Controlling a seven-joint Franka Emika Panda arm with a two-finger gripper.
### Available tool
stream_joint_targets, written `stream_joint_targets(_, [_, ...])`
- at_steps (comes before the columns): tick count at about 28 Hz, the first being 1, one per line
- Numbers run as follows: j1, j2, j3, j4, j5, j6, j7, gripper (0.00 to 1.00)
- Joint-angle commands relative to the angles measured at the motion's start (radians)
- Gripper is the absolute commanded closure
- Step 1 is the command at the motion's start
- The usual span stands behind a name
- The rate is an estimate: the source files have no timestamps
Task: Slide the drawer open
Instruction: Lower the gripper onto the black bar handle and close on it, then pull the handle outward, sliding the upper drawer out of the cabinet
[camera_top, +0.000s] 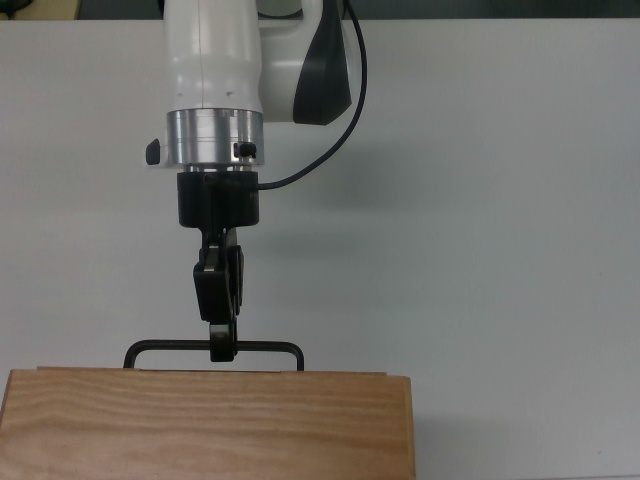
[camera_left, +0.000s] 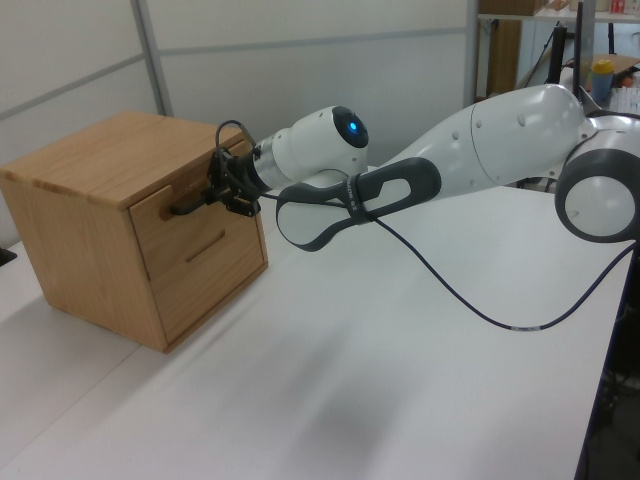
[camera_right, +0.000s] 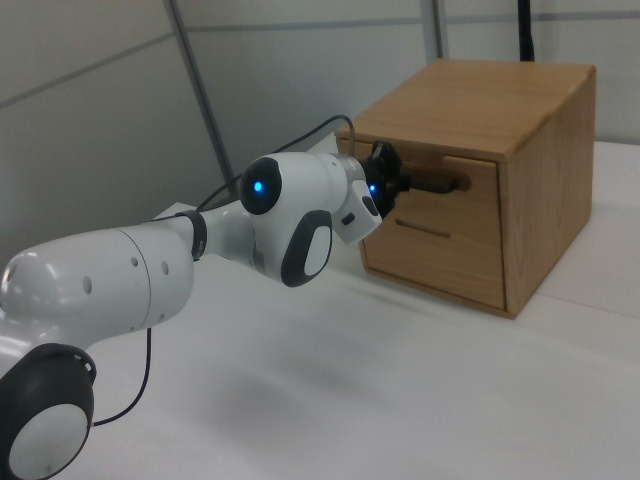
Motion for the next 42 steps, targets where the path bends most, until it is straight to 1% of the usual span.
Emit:
stream_joint_targets(1, [0.002, -0.025, -0.002, -0.011, 0.019, 0.016, -0.006, 1.00])
stream_joint_targets(14, [0.001, -0.123, -0.003, -0.166, 0.022, 0.004, -0.007, 1.00])
stream_joint_targets(20, [-0.001, -0.166, -0.003, -0.224, 0.022, -0.017, -0.006, 1.00])
stream_joint_targets(29, [-0.004, -0.221, -0.003, -0.255, 0.022, -0.154, 0.002, 1.00])
stream_joint_targets(42, [-0.006, -0.298, -0.012, -0.261, 0.022, -0.388, 0.002, 1.00])
